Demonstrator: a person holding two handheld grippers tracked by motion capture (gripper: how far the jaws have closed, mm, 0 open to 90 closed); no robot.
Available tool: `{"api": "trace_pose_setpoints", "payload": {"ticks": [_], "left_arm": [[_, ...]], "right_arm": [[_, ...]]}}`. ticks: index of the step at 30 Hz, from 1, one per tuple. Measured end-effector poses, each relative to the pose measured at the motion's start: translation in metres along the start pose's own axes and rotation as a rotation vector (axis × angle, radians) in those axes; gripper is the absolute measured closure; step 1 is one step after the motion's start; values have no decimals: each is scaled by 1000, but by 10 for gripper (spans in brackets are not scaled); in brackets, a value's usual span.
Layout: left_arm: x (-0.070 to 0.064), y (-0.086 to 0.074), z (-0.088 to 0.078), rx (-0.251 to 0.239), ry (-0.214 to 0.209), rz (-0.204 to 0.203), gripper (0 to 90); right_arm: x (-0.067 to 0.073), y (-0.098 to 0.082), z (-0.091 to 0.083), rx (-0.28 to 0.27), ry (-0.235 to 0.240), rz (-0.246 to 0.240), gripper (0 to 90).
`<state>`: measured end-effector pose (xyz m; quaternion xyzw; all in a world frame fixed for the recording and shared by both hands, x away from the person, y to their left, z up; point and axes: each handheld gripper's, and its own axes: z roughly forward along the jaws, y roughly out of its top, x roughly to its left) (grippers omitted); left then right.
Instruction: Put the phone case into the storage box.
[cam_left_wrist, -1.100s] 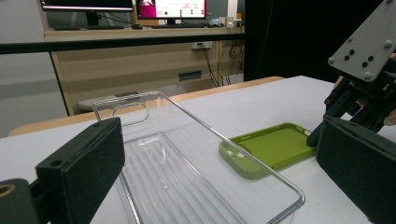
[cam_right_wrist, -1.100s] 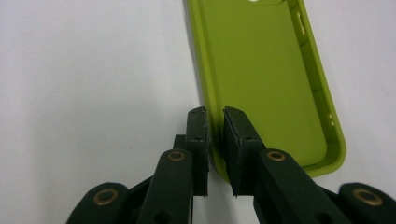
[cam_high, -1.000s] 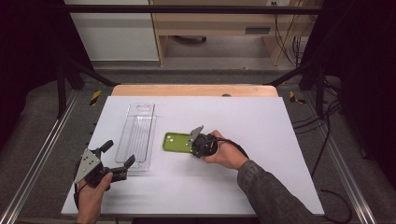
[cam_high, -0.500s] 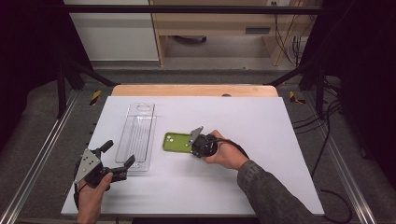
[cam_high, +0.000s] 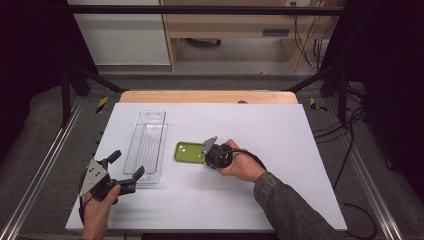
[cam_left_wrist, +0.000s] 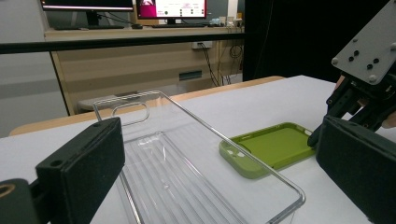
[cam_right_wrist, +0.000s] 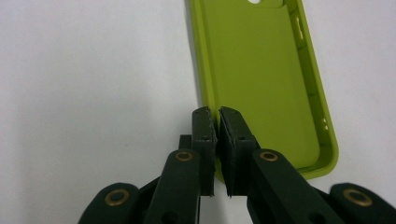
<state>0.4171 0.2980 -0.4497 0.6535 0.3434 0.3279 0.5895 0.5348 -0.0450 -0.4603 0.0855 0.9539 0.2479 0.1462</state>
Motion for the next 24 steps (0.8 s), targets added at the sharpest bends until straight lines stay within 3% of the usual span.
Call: {"api": "trace_pose_setpoints", "payload": {"ticks": [15, 24], "left_arm": [[1, 0, -1, -2, 5, 1, 9], [0, 2, -3, -6, 14, 3, 10]], "right_arm": [[5, 1, -3, -10, -12, -57, 879], [8, 1, -17, -47, -61, -58, 880]]}}
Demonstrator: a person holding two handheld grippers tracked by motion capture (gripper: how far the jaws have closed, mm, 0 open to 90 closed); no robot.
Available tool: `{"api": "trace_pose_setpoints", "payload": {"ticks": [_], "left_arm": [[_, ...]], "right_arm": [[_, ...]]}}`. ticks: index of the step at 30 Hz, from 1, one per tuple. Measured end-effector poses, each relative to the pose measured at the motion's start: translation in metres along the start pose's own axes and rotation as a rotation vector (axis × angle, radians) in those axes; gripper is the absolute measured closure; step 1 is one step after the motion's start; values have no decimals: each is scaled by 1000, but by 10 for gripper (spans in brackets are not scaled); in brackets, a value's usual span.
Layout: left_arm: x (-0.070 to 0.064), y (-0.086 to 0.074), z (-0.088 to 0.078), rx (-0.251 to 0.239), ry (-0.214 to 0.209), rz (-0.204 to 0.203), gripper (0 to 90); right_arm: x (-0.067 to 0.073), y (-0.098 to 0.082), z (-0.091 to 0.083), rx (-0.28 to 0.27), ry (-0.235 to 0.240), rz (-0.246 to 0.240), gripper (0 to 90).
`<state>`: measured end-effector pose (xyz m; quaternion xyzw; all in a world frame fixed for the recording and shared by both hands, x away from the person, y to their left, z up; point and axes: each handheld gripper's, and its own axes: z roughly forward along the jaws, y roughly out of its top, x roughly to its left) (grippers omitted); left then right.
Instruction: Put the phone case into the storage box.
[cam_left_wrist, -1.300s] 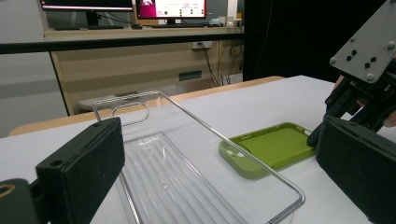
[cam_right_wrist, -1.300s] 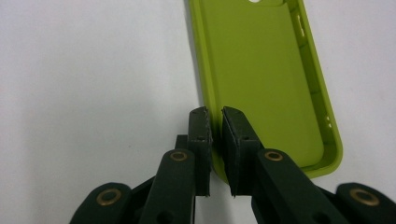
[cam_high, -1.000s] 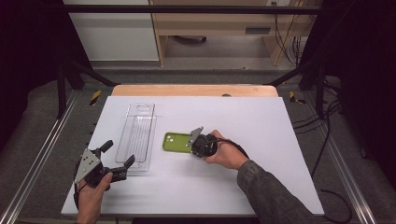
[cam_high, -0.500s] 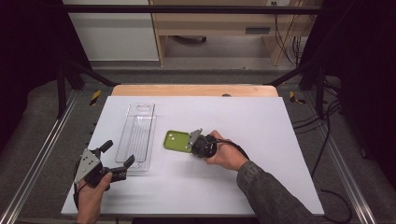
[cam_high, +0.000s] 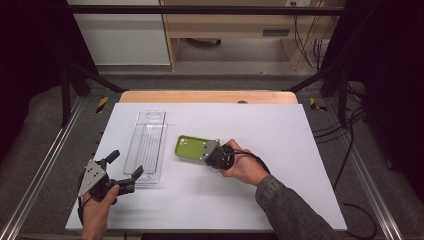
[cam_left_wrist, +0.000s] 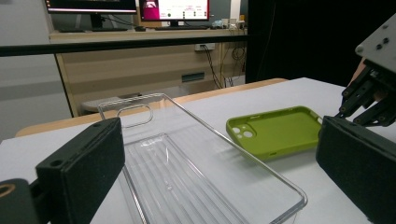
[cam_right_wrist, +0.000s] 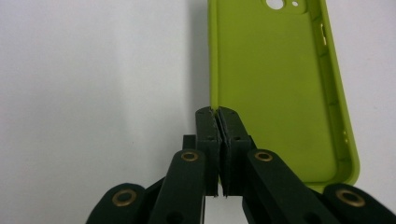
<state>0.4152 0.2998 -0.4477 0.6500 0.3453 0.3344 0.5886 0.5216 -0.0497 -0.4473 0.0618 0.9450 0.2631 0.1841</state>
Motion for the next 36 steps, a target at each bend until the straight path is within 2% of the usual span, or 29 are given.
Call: {"api": "trace_pose_setpoints", "payload": {"ticks": [4, 7, 15, 19, 22, 26, 31, 36], "left_arm": [[-1, 0, 0, 7, 3, 5, 10], [-3, 1, 0, 13, -2, -21, 12], [-5, 9, 2, 25, 9, -32, 15], [-10, 23, 6, 64, 8, -26, 16], [-14, 33, 11, 90, -9, -6, 16], [-18, 47, 20, 122, -32, -2, 18], [-24, 58, 31, 159, -46, 16, 19], [-25, 65, 45, 202, -48, 10, 23]], "right_arm": [[4, 0, -11, -25, -33, 12, 880], [8, -1, -18, -35, -50, 1, 880], [16, -3, -29, -60, -70, -3, 880], [18, -1, -32, -78, -83, -6, 880], [21, 0, -35, -87, -98, -9, 880], [25, 1, -38, -102, -115, -12, 880], [27, 1, -41, -112, -131, -16, 880], [26, -1, -43, -123, -148, -10, 880]]}}
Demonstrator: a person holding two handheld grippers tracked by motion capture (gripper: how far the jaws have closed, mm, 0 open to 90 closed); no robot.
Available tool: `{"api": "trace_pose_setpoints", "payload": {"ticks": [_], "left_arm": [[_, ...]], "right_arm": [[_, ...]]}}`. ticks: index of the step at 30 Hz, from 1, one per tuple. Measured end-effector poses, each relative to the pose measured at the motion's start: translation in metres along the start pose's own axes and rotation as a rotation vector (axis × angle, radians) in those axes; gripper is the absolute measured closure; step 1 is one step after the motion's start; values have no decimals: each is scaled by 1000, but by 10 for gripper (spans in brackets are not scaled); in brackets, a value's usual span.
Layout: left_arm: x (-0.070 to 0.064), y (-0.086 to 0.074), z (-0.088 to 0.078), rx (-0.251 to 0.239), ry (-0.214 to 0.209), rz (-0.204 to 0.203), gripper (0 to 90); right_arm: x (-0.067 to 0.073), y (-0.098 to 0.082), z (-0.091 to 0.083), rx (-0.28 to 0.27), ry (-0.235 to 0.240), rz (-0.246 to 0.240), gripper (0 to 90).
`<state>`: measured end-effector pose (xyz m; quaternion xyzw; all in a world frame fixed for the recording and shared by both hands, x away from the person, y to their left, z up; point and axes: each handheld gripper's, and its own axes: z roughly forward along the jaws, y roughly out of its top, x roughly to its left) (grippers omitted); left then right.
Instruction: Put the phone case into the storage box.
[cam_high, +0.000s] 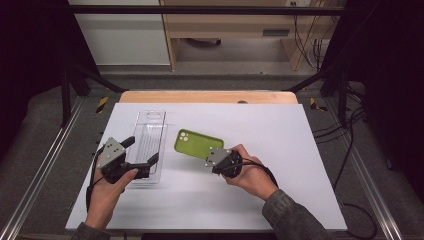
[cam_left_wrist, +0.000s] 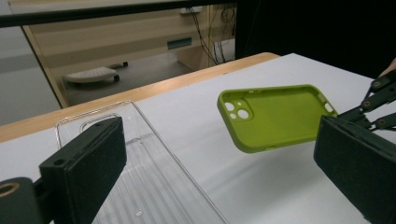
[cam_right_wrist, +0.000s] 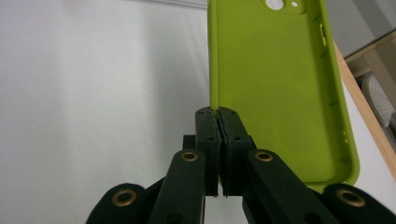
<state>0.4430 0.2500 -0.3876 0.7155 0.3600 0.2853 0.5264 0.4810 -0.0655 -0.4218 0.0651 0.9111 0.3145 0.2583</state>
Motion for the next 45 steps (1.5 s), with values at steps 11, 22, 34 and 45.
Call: {"api": "trace_pose_setpoints", "payload": {"ticks": [11, 22, 34, 45], "left_arm": [[-2, 23, 24, 59, 27, -10, 49], [-8, 44, 38, 109, 37, -7, 52], [-14, 60, 45, 132, 17, -6, 52], [-16, 65, 52, 147, 15, 0, 55]], "right_arm": [[-1, -1, -3, -37, -30, 17, 880], [1, 1, -7, -75, -40, 8, 879], [1, 2, -12, -87, -52, 11, 880], [1, 3, -14, -97, -68, 7, 879]]}}
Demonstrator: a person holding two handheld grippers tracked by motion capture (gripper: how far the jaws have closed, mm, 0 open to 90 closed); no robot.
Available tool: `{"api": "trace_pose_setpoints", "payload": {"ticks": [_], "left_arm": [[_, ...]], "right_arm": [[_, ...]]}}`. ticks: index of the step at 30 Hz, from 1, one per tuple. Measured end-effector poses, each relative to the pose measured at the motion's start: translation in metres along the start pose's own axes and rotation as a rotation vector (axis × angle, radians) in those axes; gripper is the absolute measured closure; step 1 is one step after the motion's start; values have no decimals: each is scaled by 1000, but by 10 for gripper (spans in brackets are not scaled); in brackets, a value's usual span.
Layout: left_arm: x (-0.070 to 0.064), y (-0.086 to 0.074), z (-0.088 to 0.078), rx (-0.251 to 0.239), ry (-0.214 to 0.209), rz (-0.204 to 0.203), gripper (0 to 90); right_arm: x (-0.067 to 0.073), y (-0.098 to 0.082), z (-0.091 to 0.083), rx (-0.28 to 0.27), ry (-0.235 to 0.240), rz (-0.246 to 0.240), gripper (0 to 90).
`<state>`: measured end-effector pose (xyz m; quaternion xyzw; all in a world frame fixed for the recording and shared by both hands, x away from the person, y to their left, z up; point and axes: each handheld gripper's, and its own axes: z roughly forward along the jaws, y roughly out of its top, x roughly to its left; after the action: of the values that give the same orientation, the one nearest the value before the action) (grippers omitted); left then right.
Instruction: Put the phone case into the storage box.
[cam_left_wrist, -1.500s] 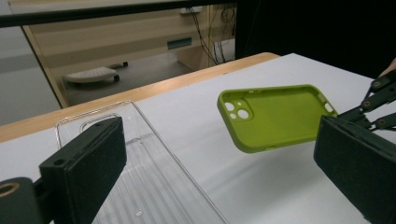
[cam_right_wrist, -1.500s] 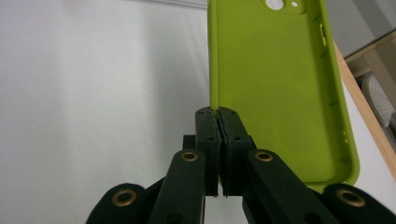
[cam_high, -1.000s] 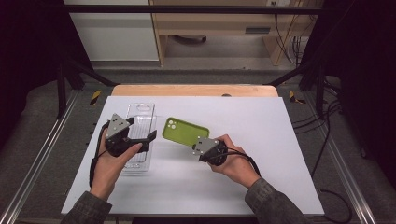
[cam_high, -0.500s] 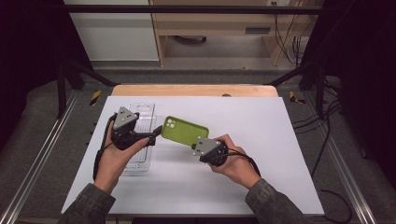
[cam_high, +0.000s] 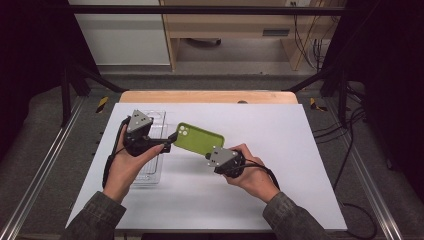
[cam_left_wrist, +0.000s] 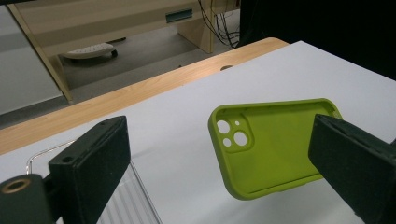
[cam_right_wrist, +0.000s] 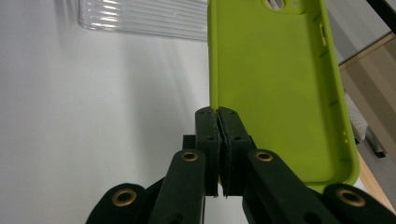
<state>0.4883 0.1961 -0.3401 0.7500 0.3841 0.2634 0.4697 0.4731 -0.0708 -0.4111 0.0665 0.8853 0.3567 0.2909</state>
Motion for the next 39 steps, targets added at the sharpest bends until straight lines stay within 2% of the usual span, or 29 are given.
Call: {"api": "trace_pose_setpoints", "payload": {"ticks": [2, 5, 13, 19, 29, 39], "left_arm": [[0, 0, 1, 1, 5, -10, 64], [1, 0, 4, 13, -8, -27, 75], [4, 2, 10, 57, -23, -38, 104], [7, 1, 12, 67, -23, -68, 157], [5, 2, 18, 119, -35, -80, 295], [-1, 3, 22, 152, -34, -74, 401]], "right_arm": [[0, 0, 0, -3, -7, 2, 879], [1, 0, 0, -5, -12, 0, 879], [2, 2, 1, -2, -19, -17, 879], [4, 2, 0, -10, -27, -21, 880], [6, 3, 0, -10, -37, -36, 879], [8, 5, -3, -20, -46, -41, 879]]}}
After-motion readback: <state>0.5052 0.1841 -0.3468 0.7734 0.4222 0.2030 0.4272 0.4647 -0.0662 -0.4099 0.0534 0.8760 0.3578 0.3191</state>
